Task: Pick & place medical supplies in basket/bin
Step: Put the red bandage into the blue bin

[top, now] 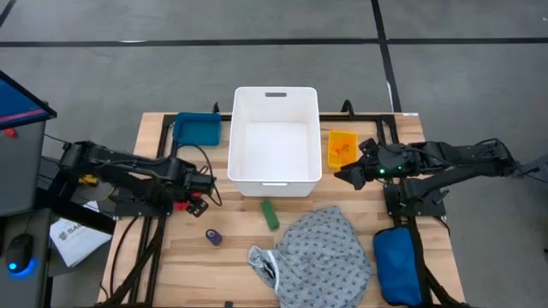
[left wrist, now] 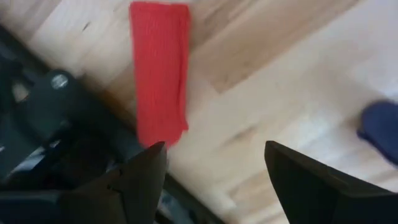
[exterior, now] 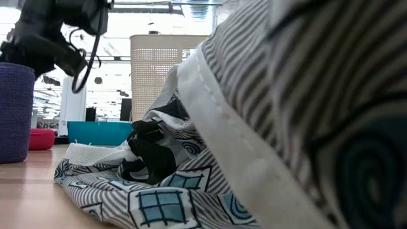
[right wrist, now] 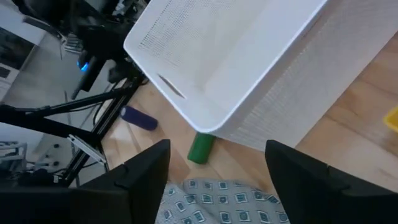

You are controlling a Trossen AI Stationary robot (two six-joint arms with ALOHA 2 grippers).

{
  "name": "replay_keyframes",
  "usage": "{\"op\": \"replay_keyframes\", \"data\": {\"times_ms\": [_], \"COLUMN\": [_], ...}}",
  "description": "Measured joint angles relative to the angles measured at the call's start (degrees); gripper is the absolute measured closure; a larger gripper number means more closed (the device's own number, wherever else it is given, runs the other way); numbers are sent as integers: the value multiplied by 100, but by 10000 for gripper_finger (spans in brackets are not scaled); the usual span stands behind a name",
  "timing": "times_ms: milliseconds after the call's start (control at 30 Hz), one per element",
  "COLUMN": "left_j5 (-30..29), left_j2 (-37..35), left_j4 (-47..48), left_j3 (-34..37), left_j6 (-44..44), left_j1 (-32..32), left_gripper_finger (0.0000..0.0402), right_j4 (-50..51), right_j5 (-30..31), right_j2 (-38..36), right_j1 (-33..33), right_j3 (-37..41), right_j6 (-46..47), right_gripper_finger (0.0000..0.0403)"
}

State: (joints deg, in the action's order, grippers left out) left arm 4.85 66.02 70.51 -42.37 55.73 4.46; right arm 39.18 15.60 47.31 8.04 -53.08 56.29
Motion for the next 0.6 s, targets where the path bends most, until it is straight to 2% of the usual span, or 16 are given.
{"op": "replay_keyframes", "data": {"times_ms": [233, 433, 600], "left_j5": [-192, -570, -639], "left_j2": [2, 2, 2], "left_j4": [-697, -793, -911], "left_j3": [666, 711, 711], "left_j6": [141, 256, 87], "left_j1": [-345, -364, -366], "left_gripper_finger": [137, 153, 170], "right_j4": [-194, -174, -170], "right_j5": [310, 570, 699], "right_j2": [4, 4, 4], "right_j1": [440, 708, 828], "right_j3": [0, 0, 0], "right_j6": [231, 427, 483], "right_gripper_finger": [143, 143, 143]}}
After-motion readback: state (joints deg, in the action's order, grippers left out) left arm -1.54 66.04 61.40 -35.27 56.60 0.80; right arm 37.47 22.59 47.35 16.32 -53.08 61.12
